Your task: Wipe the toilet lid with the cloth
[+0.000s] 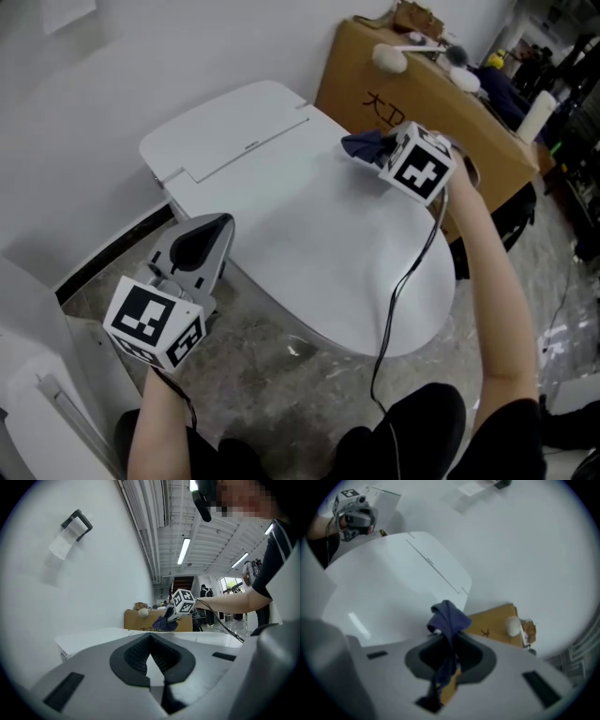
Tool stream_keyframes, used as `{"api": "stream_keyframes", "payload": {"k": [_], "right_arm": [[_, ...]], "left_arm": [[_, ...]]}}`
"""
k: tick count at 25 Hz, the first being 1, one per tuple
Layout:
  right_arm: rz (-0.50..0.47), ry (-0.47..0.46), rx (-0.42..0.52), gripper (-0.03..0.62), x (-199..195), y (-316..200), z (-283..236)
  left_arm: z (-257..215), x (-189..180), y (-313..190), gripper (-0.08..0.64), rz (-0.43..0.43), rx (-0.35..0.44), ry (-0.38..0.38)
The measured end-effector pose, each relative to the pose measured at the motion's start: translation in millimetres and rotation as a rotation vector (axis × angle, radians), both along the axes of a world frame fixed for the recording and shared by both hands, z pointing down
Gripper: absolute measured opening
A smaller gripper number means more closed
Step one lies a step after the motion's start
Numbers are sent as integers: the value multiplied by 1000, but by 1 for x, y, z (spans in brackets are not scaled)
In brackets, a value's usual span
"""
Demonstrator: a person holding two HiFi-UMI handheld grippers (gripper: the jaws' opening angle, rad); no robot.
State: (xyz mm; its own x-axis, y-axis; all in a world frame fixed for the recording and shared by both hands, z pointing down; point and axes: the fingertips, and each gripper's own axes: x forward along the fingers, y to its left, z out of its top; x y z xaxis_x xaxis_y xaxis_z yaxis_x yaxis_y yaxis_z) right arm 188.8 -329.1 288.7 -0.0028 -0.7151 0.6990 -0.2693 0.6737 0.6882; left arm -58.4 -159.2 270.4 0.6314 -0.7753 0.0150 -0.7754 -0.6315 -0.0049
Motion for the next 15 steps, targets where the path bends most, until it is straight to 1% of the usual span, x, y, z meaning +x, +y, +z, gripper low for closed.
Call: {"api": "stream_keyframes", "payload": {"k": [3, 6, 10, 13, 15], "right_arm": [[59, 17, -14, 67, 27, -23, 11], [99, -3, -39, 67, 43, -38, 25], [125, 7, -92, 67, 52, -42, 50], [145, -16, -153, 67, 54, -34, 66], [134, -23, -157, 67, 50, -30, 70]], "left_arm": [[-3, 1, 2, 12, 2, 2, 6], [-3, 3, 3, 12, 5, 3, 4], [0, 4, 4, 12, 8, -2, -2], [1, 6, 3, 12, 12, -1, -6], [3, 7, 3, 12, 15, -2, -8]]}}
